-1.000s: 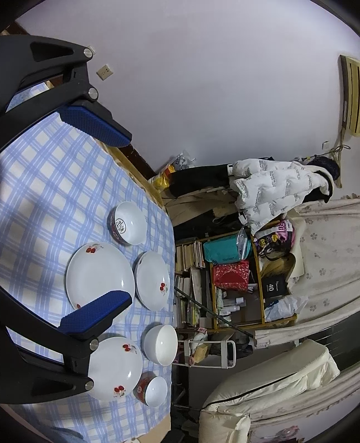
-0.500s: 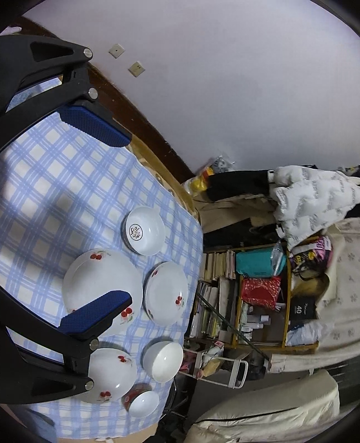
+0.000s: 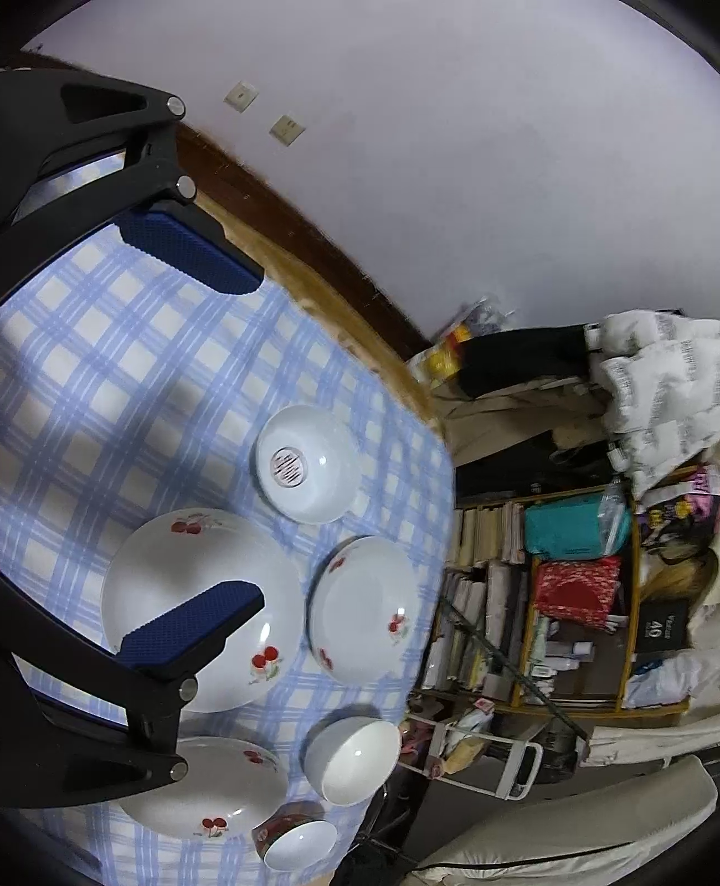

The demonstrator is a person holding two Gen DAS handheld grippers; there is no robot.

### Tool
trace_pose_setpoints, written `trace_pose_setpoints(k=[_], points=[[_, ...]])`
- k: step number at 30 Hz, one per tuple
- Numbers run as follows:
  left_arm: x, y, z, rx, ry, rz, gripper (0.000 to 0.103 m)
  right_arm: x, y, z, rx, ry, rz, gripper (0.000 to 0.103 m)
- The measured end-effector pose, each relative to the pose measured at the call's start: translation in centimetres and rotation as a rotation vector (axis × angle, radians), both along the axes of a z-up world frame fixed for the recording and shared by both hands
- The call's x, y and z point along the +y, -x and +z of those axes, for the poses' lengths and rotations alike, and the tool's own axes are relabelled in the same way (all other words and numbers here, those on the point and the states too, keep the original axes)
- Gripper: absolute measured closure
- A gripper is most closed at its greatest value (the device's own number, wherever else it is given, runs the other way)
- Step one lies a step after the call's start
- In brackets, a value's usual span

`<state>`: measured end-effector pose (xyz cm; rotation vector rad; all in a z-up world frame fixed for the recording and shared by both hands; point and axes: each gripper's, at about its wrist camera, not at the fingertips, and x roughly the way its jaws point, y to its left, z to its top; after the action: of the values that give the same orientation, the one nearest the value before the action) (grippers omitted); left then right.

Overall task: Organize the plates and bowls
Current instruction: 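Lower both tools onto a large cherry plate and grip its rim from opposite sides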

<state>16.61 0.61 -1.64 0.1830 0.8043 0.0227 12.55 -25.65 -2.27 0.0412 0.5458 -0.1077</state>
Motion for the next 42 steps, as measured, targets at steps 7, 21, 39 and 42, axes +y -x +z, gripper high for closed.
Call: trace_pose_setpoints(k=[7,21,39,42], points=[[0.8,-2.2,-4.0,0.102,0.051,0.003,0.001,1.0,-3.4,-2.5,0.062,0.013,0.044,0.0],[-1.0,-5.6,-10.6,0.309,0.027,-0.039,0.001,4.5,-8.5,-9.8,0.265,0.058,0.136,0.003],[-1.7,-6.7,-14.0,0.422,0.067,-0.061,0.02,4.6,-10.5,-16.0,0.452,-0.032,0.203,0.056],[-1.6,-6.9,-14.5,0.446,0.087,-0.054,0.029,4.7,-10.7,-16.6,0.471,-0.032,0.208,0.071]])
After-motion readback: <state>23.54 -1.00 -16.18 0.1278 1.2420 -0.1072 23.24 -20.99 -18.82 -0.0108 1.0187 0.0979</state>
